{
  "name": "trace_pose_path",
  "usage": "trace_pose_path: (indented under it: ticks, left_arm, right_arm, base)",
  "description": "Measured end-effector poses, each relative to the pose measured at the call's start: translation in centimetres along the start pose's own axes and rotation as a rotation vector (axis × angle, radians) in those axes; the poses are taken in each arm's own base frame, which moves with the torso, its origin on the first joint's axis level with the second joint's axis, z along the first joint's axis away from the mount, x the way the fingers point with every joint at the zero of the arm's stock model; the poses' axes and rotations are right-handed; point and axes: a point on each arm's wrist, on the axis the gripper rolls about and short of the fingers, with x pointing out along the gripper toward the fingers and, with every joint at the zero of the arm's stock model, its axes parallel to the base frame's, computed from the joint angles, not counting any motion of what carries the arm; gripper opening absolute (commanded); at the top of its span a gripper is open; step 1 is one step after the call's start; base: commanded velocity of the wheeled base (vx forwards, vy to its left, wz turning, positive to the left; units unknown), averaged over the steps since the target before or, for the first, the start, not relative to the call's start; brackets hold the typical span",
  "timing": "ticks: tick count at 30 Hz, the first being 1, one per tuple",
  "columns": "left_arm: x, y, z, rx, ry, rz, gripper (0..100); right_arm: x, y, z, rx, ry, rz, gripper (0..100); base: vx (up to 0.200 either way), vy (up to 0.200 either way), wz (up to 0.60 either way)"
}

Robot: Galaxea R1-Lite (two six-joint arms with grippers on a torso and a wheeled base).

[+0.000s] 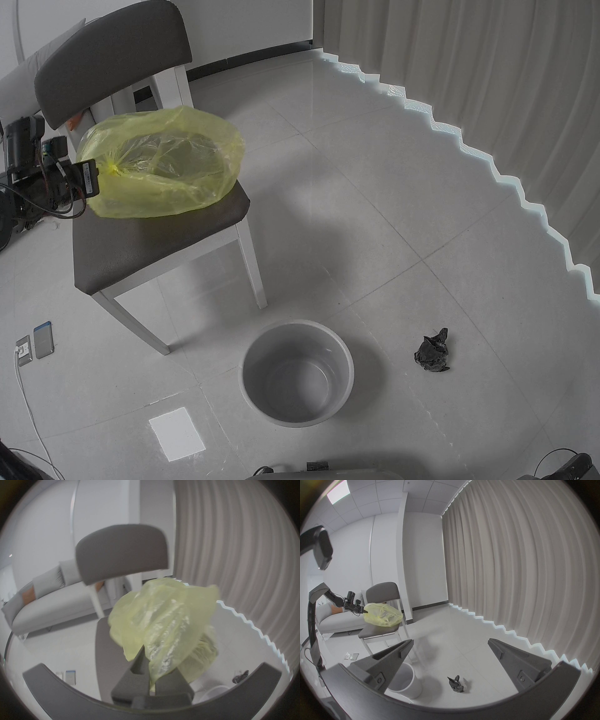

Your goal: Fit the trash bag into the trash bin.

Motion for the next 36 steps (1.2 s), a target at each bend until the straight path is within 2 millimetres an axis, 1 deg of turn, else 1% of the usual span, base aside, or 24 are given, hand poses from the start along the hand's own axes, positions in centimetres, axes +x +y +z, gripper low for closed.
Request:
trace_pose_path:
  ticks: [1,5,7,11,16,17,19,22,25,28,30,33,36]
  left_arm:
    - [-0.8,-1.0,0.5,0.024,-0.014,-0.037,0]
    - [-3.4,-3.9,1.8,0.104,-0.059,-0.144,0]
    - [-4.9,-5.3,2.3,0.151,-0.081,-0.201,0]
    - [-7.7,-7.7,3.3,0.239,-0.114,-0.309,0]
    - [-11.4,-10.3,4.1,0.381,-0.13,-0.461,0]
    - [-12.1,-10.7,4.1,0.409,-0.131,-0.49,0]
    - [-13.7,-11.7,4.3,0.476,-0.141,-0.561,0]
    - [-15.9,-12.7,4.2,0.574,-0.136,-0.667,0]
    - [-17.7,-13.3,4.0,0.661,-0.128,-0.754,0]
    - [-18.9,-13.6,3.8,0.737,-0.128,-0.814,0]
    - [-19.4,-13.8,3.8,0.775,-0.14,-0.838,0]
    - [-19.6,-13.9,3.6,0.806,-0.145,-0.856,0]
    - [-19.5,-14.1,3.3,0.819,-0.137,-0.86,0]
  right_arm:
    - [0.7,0.0,0.8,0.001,0.011,0.012,100]
    - [4.1,0.2,3.5,0.008,0.047,0.058,100]
    - [6.2,0.4,4.6,0.011,0.069,0.079,100]
    - [10.7,1.0,6.0,0.016,0.108,0.113,100]
    - [17.3,2.4,6.5,0.021,0.159,0.156,100]
    - [18.3,2.7,6.5,0.021,0.164,0.162,100]
    - [21.3,3.5,6.3,0.023,0.182,0.183,100]
    - [25.4,4.9,6.1,0.026,0.186,0.211,100]
    - [28.9,6.4,5.9,0.032,0.178,0.245,100]
    - [31.5,7.6,5.4,0.049,0.197,0.285,100]
    - [32.6,8.3,5.0,0.083,0.237,0.311,100]
    - [33.7,8.8,4.6,0.117,0.281,0.333,100]
    - [34.2,8.7,4.3,0.131,0.318,0.339,100]
  base:
    - [0.0,0.0,0.0]
    - [0.0,0.0,0.0]
    - [0.0,0.0,0.0]
    - [0.0,0.0,0.0]
    - [0.0,0.0,0.0]
    - [0.0,0.0,0.0]
    - [0.0,0.0,0.0]
    - [0.0,0.0,0.0]
    - [0.0,0.0,0.0]
    - [0.0,0.0,0.0]
    - [0.0,0.0,0.0]
    - [0.0,0.0,0.0]
    - [0.0,0.0,0.0]
